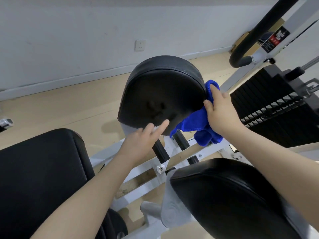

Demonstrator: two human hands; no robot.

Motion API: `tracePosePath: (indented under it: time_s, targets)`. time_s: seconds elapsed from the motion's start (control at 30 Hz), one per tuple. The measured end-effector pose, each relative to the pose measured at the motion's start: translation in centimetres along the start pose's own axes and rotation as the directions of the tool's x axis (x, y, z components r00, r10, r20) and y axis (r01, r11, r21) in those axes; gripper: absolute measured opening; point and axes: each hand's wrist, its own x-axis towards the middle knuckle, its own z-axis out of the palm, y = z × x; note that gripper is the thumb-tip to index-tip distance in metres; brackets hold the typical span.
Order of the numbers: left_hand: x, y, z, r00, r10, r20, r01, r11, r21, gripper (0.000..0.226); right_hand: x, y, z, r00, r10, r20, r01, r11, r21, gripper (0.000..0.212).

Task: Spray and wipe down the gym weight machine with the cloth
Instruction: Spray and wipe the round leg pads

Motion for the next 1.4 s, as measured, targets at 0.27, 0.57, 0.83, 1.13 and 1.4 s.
tracePosePath:
  time_s: [0.27,0.57,0.83,1.13,1.4]
  targets:
    - [1.9,-4.5,-10.4,0.786,-0.579,-0.216,0.281,0.647,-0.709,0.036,-3.2,-5.8,1.6,0.856,0.451,-0.252,-0.248,0.787,0.565,0.038]
    - [8.5,-6.0,-13.7,0.872,-0.454,0.184,0.362,0.344,-0.867,0.016,-3.8,-11.2,4.4,0.972,-0.068,-0.224,0.04,0.991,-0.125,0.065]
    - [11.6,-3.1,-14.0,0.954,-0.19,0.231,0.298,0.542,-0.786,0.028,-5.9,-7.5,4.2,0.849,-0.475,-0.232,0.441,0.878,-0.186,0.034]
    - [12.5,-7.1,-17.2,0.906,-0.041,0.422,0.322,0.713,-0.623,0.038,0.5,-4.1,1.5,0.687,-0.721,0.097,0.721,0.657,-0.223,0.027]
    - [8.4,-8.6,-15.9,0.889,-0.212,0.405,0.442,0.624,-0.644,0.027,-1.4,-9.1,8.4,0.77,0.634,-0.07,-0.265,0.418,0.869,0.037]
